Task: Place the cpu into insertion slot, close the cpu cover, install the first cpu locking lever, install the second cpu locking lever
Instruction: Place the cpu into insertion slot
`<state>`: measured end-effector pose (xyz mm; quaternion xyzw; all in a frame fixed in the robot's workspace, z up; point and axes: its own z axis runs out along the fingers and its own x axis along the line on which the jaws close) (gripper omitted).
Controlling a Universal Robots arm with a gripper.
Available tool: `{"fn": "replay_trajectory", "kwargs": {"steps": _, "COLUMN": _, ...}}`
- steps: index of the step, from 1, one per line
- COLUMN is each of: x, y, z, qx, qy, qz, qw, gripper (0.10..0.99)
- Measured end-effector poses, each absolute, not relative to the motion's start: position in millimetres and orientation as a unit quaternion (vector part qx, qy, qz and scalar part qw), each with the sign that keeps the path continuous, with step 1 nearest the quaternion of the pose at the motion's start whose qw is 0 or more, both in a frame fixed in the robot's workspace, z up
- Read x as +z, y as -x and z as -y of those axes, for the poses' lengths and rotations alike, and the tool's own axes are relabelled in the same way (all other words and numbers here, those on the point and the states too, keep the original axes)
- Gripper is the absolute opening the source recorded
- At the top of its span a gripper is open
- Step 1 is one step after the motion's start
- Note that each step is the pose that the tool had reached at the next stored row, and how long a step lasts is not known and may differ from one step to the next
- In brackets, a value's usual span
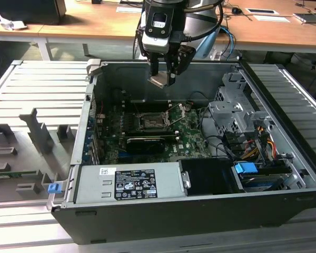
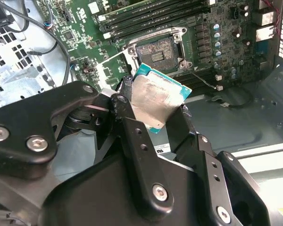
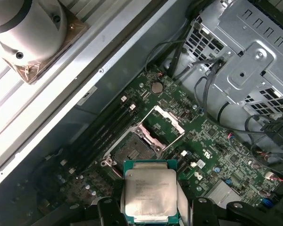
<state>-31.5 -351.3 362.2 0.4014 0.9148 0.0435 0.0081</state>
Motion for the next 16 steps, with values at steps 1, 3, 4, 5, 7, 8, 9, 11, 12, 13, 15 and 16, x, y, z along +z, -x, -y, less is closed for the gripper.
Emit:
{"fn": "replay_trajectory", "kwargs": {"steps": 1, "x": 362.1, "y": 31.5, "z": 351.3, "qx": 0.043, "qy": -0.404, "qz": -0.914, "qw": 0.008, "gripper": 0.529}}
{"fn": "replay_trajectory", "kwargs": {"steps": 3, "x": 361.8, "y": 31.5, "z": 351.2, "qx": 0.043, "qy": -0.411, "qz": -0.910, "qw": 0.009, "gripper": 0.529}}
{"fn": "replay_trajectory", "kwargs": {"steps": 4, "x": 361.6, "y": 31.5, "z": 351.2, "qx": 0.043, "qy": -0.415, "qz": -0.909, "qw": 0.009, "gripper": 0.529}}
{"fn": "replay_trajectory", "kwargs": {"steps": 5, "x": 361.4, "y": 31.5, "z": 351.3, "qx": 0.043, "qy": -0.421, "qz": -0.906, "qw": 0.009, "gripper": 0.529}}
{"fn": "replay_trajectory", "kwargs": {"steps": 7, "x": 360.9, "y": 31.5, "z": 351.2, "qx": 0.043, "qy": -0.428, "qz": -0.903, "qw": 0.009, "gripper": 0.529}}
{"fn": "replay_trajectory", "kwargs": {"steps": 8, "x": 360.7, "y": 31.6, "z": 351.3, "qx": 0.043, "qy": -0.432, "qz": -0.901, "qw": 0.010, "gripper": 0.529}}
{"fn": "replay_trajectory", "kwargs": {"steps": 9, "x": 360.5, "y": 31.5, "z": 351.3, "qx": 0.043, "qy": -0.438, "qz": -0.898, "qw": 0.010, "gripper": 0.529}}
{"fn": "replay_trajectory", "kwargs": {"steps": 11, "x": 359.9, "y": 31.5, "z": 351.3, "qx": 0.043, "qy": -0.449, "qz": -0.892, "qw": 0.011, "gripper": 0.529}}
{"fn": "replay_trajectory", "kwargs": {"steps": 12, "x": 359.7, "y": 31.5, "z": 351.3, "qx": 0.042, "qy": -0.454, "qz": -0.890, "qw": 0.011, "gripper": 0.529}}
{"fn": "replay_trajectory", "kwargs": {"steps": 13, "x": 359.5, "y": 31.5, "z": 351.3, "qx": 0.042, "qy": -0.460, "qz": -0.887, "qw": 0.011, "gripper": 0.529}}
{"fn": "replay_trajectory", "kwargs": {"steps": 15, "x": 359.0, "y": 31.5, "z": 351.3, "qx": 0.042, "qy": -0.472, "qz": -0.880, "qw": 0.012, "gripper": 0.529}}
{"fn": "replay_trajectory", "kwargs": {"steps": 16, "x": 358.7, "y": 31.5, "z": 351.3, "qx": 0.042, "qy": -0.478, "qz": -0.877, "qw": 0.012, "gripper": 0.529}}
